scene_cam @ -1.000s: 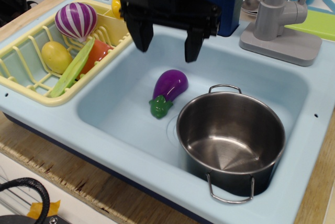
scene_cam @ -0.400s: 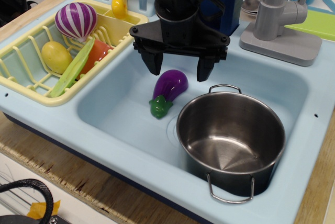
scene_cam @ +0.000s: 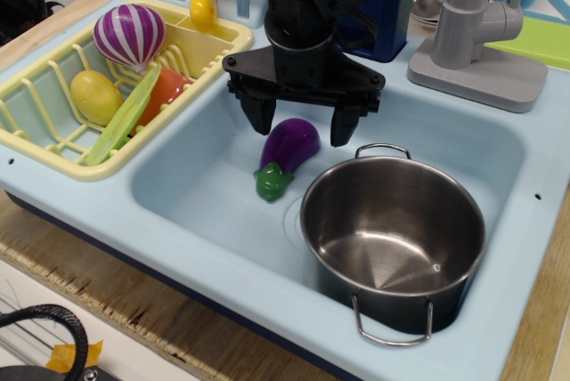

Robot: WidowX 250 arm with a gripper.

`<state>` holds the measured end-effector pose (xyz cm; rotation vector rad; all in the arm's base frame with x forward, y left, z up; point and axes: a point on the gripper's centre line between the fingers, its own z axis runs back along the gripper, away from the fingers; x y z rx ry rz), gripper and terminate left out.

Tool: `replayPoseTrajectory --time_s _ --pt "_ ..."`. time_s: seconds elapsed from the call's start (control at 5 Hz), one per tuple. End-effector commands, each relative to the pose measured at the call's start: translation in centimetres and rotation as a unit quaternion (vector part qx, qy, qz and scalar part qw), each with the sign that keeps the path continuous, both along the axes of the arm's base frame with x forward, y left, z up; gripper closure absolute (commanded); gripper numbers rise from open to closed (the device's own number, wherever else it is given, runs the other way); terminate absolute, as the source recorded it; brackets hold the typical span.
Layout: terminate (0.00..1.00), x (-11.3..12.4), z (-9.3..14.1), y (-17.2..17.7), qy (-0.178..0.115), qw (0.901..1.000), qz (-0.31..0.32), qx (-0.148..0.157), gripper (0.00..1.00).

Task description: Put eggplant into pot or pan

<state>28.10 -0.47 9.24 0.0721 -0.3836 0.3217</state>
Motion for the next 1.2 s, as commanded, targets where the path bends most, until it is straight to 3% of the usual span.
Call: replayPoseTrajectory --time_s 0.0,0.6,0.8,1.0 --pt "0.0 -0.1 -0.6 1.3 -0.005 0.9999 0.008 -0.01 0.0" --pt "0.0 -0.4 -3.8 1.9 -0.001 0.9982 0.01 -0.058 0.0" --pt "0.0 -0.3 -4.2 1.3 0.003 0.9977 0.011 -0.067 1.0" --pt "0.0 -0.4 -4.5 1.1 0.012 0.997 0.009 -0.077 1.0"
